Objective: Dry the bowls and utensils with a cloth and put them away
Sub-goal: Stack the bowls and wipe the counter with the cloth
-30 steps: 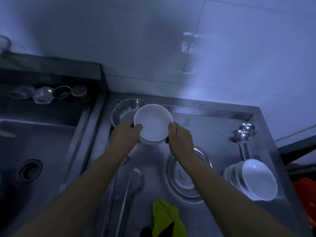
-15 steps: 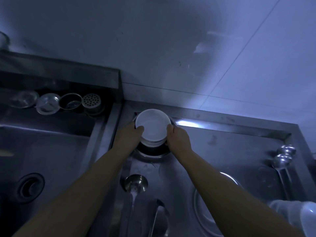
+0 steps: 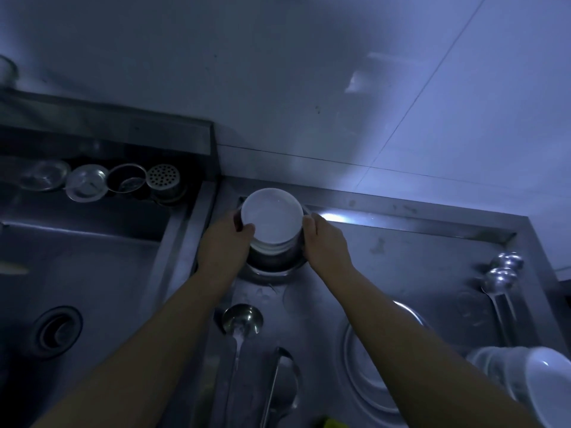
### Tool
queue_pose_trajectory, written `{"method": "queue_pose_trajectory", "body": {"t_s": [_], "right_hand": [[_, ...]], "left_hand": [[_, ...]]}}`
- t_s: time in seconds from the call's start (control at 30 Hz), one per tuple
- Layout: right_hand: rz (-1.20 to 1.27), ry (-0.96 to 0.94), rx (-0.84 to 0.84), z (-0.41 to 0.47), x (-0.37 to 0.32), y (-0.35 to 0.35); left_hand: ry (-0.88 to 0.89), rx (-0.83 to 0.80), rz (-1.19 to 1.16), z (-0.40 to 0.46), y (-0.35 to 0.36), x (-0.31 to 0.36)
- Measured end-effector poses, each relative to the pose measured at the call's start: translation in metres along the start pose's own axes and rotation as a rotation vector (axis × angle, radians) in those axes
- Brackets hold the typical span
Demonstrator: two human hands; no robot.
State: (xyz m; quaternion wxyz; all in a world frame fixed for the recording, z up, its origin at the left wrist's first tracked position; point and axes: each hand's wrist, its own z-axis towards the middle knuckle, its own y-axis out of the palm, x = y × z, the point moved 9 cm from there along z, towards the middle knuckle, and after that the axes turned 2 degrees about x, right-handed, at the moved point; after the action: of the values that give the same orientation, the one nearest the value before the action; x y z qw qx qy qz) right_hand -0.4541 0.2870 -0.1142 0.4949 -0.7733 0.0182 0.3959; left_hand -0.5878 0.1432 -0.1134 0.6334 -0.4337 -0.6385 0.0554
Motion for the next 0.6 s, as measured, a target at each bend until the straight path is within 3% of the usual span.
{"method": "queue_pose_trajectory", "body": {"t_s": [0.17,0.5,0.6], "right_hand": [[0.122,-0.041,0.039,-0.055,0.018,-0.047],[-0.016,-0.077,0.175,-0.173,0.111,-0.173],[-0.035,-0.078,0.319,-0.204,0.154,-0.222]], "left_hand": [[0.090,0.120,0.045,-0.056,-0.007,0.024],[0.291,-0.120,0.084,-0.198,0.099,0.110],[0.325,-0.195,0.080,-0.237,0.141,0.132]]}}
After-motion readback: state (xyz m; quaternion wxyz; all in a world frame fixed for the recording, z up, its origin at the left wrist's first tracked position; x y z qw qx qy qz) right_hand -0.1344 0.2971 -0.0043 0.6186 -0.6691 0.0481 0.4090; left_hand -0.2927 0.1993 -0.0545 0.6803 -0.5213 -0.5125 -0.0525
